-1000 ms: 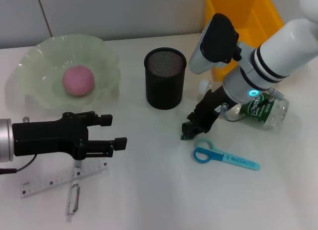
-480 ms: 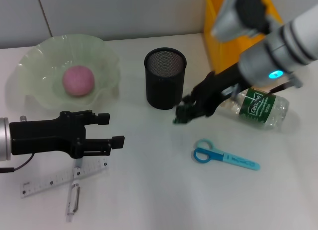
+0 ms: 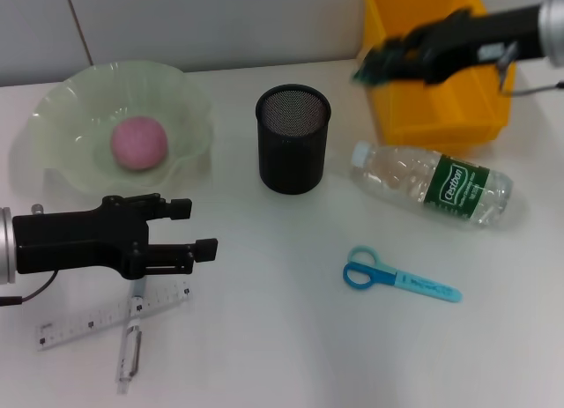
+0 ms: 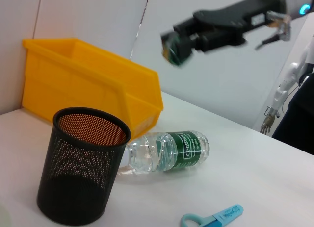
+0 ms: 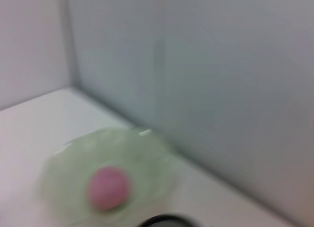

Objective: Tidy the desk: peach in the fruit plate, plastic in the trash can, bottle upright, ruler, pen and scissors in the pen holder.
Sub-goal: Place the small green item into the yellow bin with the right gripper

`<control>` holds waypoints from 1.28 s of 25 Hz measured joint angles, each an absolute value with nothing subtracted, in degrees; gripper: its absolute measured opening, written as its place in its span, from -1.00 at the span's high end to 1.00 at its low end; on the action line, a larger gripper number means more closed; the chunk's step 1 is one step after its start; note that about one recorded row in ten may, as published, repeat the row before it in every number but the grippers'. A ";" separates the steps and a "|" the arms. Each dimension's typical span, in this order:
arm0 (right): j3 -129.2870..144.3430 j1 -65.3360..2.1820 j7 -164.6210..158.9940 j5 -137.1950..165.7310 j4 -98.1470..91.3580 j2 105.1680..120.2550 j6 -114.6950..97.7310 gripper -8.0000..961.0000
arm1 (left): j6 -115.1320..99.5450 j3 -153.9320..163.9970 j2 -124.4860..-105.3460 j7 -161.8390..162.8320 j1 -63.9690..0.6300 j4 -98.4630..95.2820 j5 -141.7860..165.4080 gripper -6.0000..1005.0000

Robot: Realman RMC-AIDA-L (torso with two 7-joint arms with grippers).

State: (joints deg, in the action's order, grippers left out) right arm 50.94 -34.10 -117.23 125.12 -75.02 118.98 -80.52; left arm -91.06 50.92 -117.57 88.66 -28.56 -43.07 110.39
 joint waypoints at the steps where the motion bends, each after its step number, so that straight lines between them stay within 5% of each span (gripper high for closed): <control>1: 49.96 -33.89 -117.23 125.25 -75.02 118.96 -78.66 0.21 | -91.14 50.90 -117.54 88.73 -28.56 -43.07 110.40 -0.67; 24: 48.57 -39.14 -121.51 140.88 -58.89 118.17 -57.78 0.18 | -91.36 50.88 -117.68 88.86 -28.32 -43.07 110.39 -0.67; 32: 48.55 -39.37 -122.35 140.83 -58.17 117.88 -57.09 -0.14 | -91.51 50.89 -117.77 88.86 -28.17 -43.07 110.39 -0.67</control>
